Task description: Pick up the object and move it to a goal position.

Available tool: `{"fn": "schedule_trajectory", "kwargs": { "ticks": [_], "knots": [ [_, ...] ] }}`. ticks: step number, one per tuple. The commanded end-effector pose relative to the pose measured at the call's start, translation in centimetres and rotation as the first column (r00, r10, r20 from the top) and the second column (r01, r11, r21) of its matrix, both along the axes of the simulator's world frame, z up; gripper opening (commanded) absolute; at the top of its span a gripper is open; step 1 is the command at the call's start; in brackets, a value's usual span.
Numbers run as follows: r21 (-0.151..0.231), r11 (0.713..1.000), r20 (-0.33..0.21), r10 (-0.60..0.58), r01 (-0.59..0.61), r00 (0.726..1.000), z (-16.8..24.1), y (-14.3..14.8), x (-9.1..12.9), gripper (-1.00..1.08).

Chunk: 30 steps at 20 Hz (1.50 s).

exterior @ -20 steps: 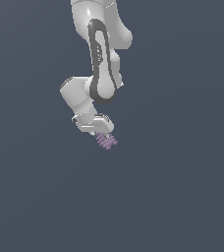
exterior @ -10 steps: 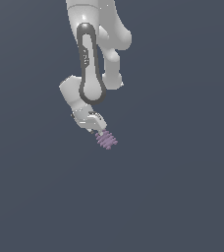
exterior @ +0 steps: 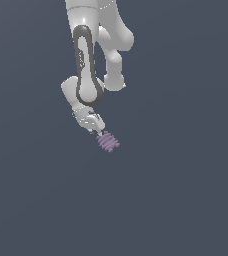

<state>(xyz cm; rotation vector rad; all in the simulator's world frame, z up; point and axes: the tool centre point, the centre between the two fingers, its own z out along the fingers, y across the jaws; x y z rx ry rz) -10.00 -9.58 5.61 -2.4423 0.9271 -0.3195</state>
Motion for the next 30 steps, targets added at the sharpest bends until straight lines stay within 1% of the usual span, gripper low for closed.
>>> {"fn": "schedule_trajectory", "kwargs": {
  "ticks": [1, 7, 15, 20, 21, 30],
  "knots": [
    [0.001, 1.0, -0.001, -0.009, 0.009, 1.0, -0.1, -0.1, -0.2, 0.68],
    [0.001, 1.0, -0.001, -0.008, 0.008, 1.0, -0.3, 0.0, -0.1, 0.68],
    [0.001, 1.0, -0.002, -0.011, 0.011, 1.0, -2.2, 0.8, 0.6, 0.68],
    [0.001, 1.0, -0.001, -0.011, 0.011, 1.0, -2.7, 1.0, 0.9, 0.68],
    [0.001, 1.0, -0.001, -0.011, 0.011, 1.0, -2.7, 1.0, 0.9, -1.0],
    [0.001, 1.0, -0.001, -0.011, 0.011, 1.0, -2.7, 1.0, 0.9, -1.0]
  ]
}}
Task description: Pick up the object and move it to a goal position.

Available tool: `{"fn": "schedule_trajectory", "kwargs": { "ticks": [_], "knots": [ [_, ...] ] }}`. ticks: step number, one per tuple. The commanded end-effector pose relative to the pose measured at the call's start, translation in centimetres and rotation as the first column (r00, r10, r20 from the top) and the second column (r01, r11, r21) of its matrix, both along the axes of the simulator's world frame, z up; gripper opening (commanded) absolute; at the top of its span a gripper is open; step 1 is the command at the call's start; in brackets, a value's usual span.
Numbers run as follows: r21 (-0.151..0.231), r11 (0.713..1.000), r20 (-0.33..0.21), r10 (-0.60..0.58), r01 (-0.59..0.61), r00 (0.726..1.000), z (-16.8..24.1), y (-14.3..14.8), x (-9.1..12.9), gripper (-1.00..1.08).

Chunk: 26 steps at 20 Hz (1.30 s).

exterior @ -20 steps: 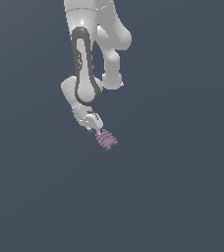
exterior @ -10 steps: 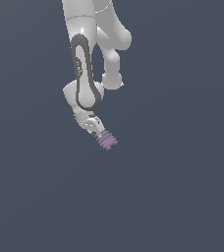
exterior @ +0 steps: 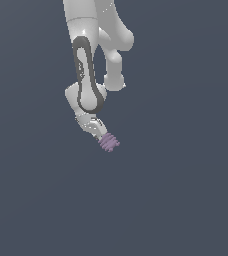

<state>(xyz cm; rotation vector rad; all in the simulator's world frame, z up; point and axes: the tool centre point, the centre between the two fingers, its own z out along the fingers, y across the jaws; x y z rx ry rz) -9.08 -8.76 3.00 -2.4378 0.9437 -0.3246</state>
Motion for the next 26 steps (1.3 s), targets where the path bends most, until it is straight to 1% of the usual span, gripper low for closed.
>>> {"fn": "schedule_trajectory", "kwargs": {
  "ticks": [1, 7, 13, 26],
  "knots": [
    [0.001, 1.0, 0.0, 0.001, -0.001, 1.0, 0.0, 0.1, 0.0, -1.0],
    [0.001, 1.0, 0.0, 0.001, -0.001, 1.0, 0.7, 0.4, 0.0, -1.0],
    [0.0, 1.0, -0.001, 0.001, -0.001, 1.0, 2.8, 1.4, 0.1, -1.0],
    [-0.001, 1.0, -0.003, 0.0, 0.0, 1.0, 10.9, 5.1, 0.5, -1.0]
  ]
}}
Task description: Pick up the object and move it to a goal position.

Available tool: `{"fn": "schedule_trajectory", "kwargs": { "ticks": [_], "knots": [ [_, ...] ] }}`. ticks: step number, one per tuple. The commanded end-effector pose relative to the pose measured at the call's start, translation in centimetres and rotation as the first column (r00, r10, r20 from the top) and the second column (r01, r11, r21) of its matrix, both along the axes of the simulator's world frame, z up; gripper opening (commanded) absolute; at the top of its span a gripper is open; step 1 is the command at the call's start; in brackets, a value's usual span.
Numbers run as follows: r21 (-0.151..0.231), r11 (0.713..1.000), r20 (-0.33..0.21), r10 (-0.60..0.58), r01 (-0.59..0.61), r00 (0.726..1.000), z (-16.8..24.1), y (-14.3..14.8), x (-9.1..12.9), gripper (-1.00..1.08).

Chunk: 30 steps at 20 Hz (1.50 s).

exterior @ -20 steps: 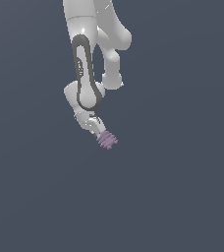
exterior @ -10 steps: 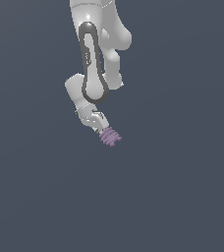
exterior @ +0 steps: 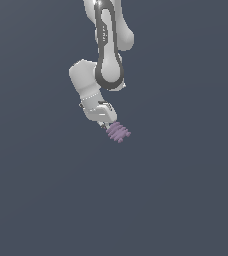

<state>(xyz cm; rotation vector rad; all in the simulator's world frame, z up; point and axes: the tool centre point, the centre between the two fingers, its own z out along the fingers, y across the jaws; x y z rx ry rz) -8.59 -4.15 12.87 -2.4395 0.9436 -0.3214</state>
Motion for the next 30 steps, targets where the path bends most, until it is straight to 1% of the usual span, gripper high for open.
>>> {"fn": "schedule_trajectory", "kwargs": {
  "ticks": [1, 12, 24, 30],
  "knots": [
    [-0.001, 1.0, -0.001, -0.001, 0.001, 1.0, 1.7, 0.8, 0.1, -1.0],
    [-0.003, 1.0, -0.003, -0.001, 0.001, 1.0, 9.3, 4.2, 0.5, -1.0],
    [-0.004, 1.0, -0.003, -0.001, 0.001, 1.0, 18.6, 8.2, 1.3, -1.0],
    [-0.002, 1.0, -0.001, 0.0, 0.0, 1.0, 21.9, 9.6, 1.6, -1.0]
  ]
}}
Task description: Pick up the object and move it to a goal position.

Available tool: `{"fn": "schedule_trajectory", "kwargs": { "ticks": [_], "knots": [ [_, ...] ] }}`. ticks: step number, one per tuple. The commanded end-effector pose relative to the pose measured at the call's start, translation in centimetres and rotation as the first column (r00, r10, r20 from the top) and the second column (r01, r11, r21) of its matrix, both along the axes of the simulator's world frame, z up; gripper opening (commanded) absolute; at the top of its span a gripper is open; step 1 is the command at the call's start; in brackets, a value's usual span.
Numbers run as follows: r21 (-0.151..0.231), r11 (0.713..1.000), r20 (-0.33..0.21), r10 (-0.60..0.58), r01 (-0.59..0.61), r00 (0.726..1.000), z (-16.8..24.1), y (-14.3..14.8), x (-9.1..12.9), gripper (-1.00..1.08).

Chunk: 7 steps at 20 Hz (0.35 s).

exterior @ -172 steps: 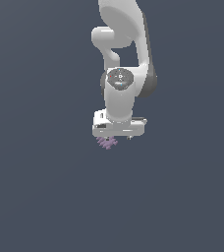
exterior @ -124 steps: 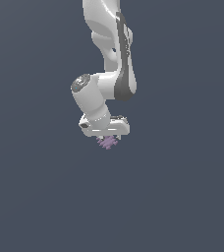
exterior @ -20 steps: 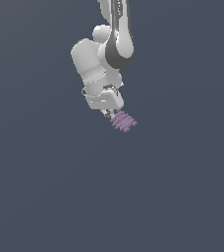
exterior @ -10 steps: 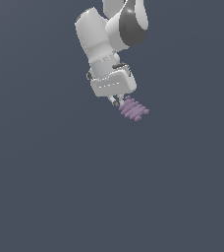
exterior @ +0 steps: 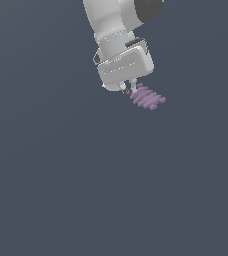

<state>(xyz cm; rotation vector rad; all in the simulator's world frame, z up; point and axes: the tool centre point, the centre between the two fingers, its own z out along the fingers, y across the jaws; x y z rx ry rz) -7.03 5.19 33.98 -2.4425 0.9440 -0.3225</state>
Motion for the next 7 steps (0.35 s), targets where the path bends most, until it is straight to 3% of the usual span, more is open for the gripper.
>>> {"fn": "schedule_trajectory", "kwargs": {
  "ticks": [1, 7],
  "knots": [
    [0.001, 1.0, 0.0, 0.0, 0.0, 1.0, 1.1, 0.5, 0.1, -1.0],
    [0.003, 1.0, 0.001, 0.0, -0.001, 1.0, 2.2, 0.9, 0.3, -1.0]
  ]
}}
